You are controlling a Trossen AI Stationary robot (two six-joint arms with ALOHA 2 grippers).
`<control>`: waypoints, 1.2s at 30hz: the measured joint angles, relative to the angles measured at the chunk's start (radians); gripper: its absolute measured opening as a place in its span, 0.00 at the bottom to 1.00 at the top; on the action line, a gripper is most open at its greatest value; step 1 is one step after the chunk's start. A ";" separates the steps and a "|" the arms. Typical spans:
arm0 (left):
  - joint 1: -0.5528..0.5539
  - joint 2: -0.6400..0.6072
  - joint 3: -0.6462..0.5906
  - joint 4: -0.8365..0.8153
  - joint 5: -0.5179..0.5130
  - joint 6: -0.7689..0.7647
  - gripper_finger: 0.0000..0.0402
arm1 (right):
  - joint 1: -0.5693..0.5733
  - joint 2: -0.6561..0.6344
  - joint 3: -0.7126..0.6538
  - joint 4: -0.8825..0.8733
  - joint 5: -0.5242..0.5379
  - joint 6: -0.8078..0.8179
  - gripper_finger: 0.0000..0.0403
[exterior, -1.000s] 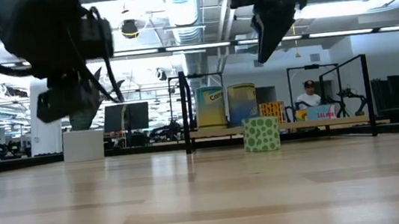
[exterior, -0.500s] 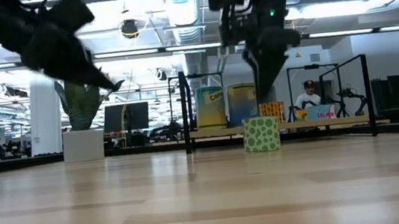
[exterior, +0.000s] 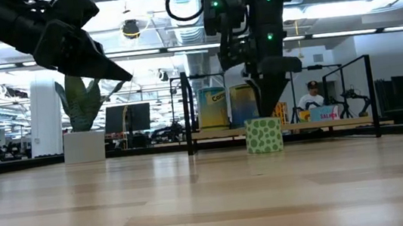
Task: Pick and place cans onto a shelf
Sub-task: Put the canned green peas on the shelf
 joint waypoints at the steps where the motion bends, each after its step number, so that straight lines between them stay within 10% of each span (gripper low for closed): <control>1: 0.000 0.000 0.000 0.001 0.000 -0.001 0.35 | -0.001 -0.004 0.000 -0.001 0.009 0.000 0.29; 36: 0.000 0.000 0.000 -0.052 0.000 -0.103 0.35 | 0.071 -0.025 -0.072 0.084 -0.004 0.075 0.29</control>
